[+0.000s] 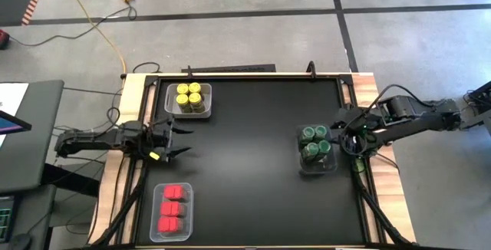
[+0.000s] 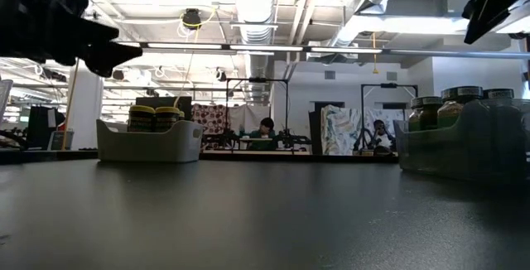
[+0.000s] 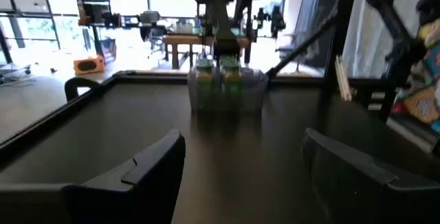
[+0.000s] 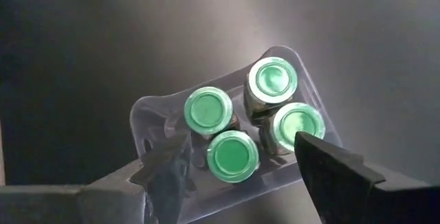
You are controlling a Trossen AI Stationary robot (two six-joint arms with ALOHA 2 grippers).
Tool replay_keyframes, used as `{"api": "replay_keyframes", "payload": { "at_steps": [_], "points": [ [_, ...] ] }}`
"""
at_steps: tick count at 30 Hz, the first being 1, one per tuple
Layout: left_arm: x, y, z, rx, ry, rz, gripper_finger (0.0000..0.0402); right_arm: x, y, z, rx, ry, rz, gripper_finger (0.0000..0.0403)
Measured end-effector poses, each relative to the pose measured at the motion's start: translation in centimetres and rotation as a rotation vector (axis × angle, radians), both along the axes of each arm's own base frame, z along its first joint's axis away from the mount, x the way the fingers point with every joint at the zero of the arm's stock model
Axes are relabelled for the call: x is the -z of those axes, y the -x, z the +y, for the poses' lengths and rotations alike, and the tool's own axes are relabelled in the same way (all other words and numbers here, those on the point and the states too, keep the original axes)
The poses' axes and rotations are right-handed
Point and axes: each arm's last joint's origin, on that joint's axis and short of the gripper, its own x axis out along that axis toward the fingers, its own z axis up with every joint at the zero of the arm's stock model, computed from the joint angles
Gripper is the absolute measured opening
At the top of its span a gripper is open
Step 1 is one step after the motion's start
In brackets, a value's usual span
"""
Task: Sort spices by type
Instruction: Return to Home Position
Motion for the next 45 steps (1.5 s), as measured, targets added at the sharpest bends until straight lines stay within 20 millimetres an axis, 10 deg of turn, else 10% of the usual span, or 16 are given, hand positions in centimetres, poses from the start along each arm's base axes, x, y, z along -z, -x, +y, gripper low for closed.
{"api": "replay_keyframes", "payload": {
  "at_steps": [12, 29, 45],
  "points": [
    [1.0, -0.7, 0.0, -0.004, 0.059, 0.12, 0.0279, 0.3, -0.3, -0.2, 0.012, 0.075, -0.014, 0.0285],
    [1.1, -0.7, 0.0, -0.005, 0.06, 0.124, 0.0279, 8.8, -2.0, 0.1, -0.059, 0.113, -0.608, 0.0285],
    [1.1, -0.7, 0.0, -0.005, 0.06, 0.124, 0.0279, 15.9, -1.8, -0.2, -0.038, 0.129, -0.814, 0.0285]
  ]
}}
